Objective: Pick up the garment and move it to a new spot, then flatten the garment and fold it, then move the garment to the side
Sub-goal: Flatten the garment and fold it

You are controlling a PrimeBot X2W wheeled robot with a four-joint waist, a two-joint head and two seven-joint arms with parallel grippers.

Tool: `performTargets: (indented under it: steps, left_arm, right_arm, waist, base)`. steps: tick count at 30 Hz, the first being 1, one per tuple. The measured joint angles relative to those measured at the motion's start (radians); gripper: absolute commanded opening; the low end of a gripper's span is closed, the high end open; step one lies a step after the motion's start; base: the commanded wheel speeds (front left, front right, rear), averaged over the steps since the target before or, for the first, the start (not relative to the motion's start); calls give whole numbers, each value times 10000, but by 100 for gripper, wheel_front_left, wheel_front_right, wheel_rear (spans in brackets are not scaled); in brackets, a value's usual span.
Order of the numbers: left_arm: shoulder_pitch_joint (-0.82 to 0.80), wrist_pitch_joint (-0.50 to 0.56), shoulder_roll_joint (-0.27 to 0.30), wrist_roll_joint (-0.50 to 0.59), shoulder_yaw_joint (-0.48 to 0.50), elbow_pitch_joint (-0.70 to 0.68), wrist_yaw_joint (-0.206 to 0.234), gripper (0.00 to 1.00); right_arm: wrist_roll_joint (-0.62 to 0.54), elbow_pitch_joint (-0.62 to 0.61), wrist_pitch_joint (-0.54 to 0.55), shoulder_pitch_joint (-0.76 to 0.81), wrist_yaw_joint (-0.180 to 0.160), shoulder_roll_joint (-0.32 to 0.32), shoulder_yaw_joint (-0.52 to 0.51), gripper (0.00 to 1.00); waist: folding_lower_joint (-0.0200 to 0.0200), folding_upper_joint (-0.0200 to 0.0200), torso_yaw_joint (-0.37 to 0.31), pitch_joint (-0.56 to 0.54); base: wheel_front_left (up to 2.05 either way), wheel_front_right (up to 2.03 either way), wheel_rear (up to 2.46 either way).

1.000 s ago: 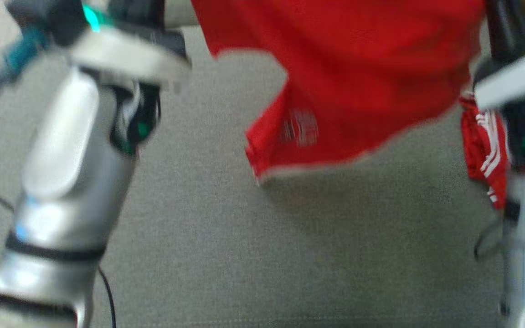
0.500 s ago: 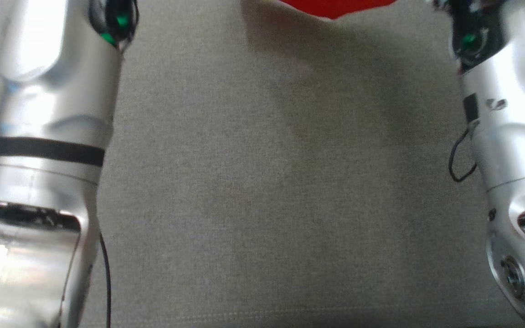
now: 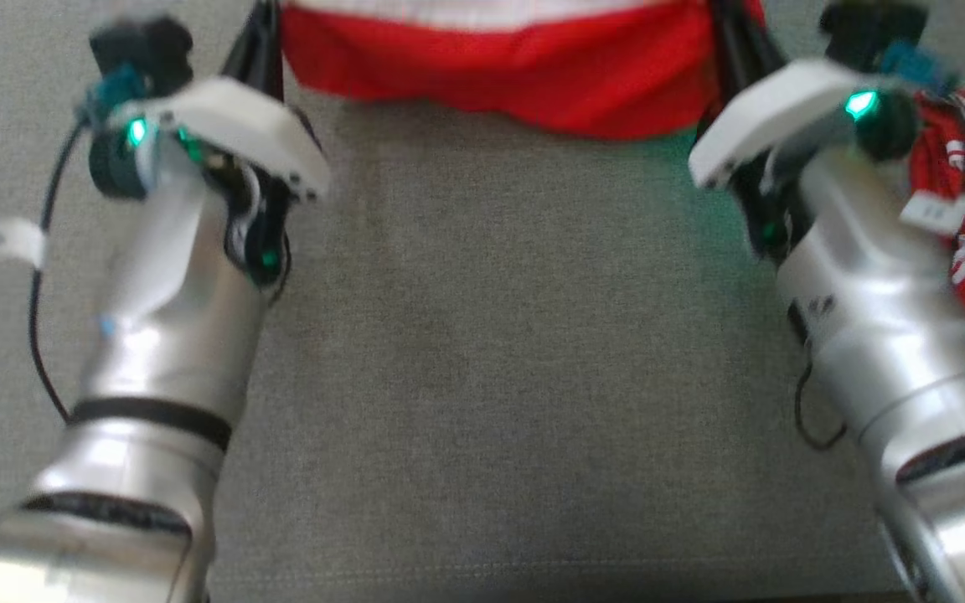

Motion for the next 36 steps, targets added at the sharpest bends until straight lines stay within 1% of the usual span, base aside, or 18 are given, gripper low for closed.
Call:
performTargets:
  steps: [3,6,10,11,12,15,18,22,24,31,36]
  left_arm:
    - [916,0,-2,-169,19,-731,0,0]
    - [2050,0,4,-125,67,-1778,2,0]
    - [3854,0,13,324,276,-3281,-2,0]
    - [4777,0,27,527,362,-4006,-77,0]
    - [5221,0,29,639,385,-4358,-77,0]
    - [6532,0,40,853,399,-5373,-86,0]
    - [7717,0,52,1047,458,-6213,-75,0]
    - [9137,2,92,1256,564,-7110,-42,0]
    - [9789,2,105,1266,581,-7467,109,0]
    - [11648,157,213,1348,587,-8784,558,0]
    - [12035,428,282,1342,587,-9455,719,0]
  right_arm:
    - [190,-196,-268,803,0,2,245,0]
    - [230,-970,-374,1868,0,-92,410,0]
    - [-63,-3099,-378,3583,0,-506,-17,0]
    - [-416,-4052,-399,4551,0,-702,-337,0]
    - [-583,-4470,-399,5064,0,-727,-499,0]
    - [-995,-5572,-399,6717,0,-673,-984,0]
    - [-1373,-6351,-399,8164,0,-616,-1444,0]
    - [-1739,-7329,-395,9719,0,-357,-1812,0]
    - [-1904,-7891,-272,10397,0,-234,-1937,0]
    - [-2203,-9668,447,12507,0,111,-2522,0]
    - [-2242,-10437,876,13176,0,290,-2790,0]
  waist:
    - [1,-1,26,-40]
    - [0,0,36,-258]
    - [-1,0,71,-606]
    - [-1,0,112,-797]
    - [0,0,131,-903]
    - [-1,0,191,-1273]
    - [-1,1,252,-1642]
    - [-1,0,300,-2088]
    - [-1,0,299,-2287]
    - [-2,1,233,-2863]
    - [-2,1,213,-3027]
  base:
    - [0,0,0]
    - [0,0,0]
    - [0,0,0]
    - [0,0,0]
    - [0,0,0]
    - [0,0,0]
    - [0,0,0]
    - [0,0,0]
    - [0,0,0]
    - [0,0,0]
    - [0,0,0]
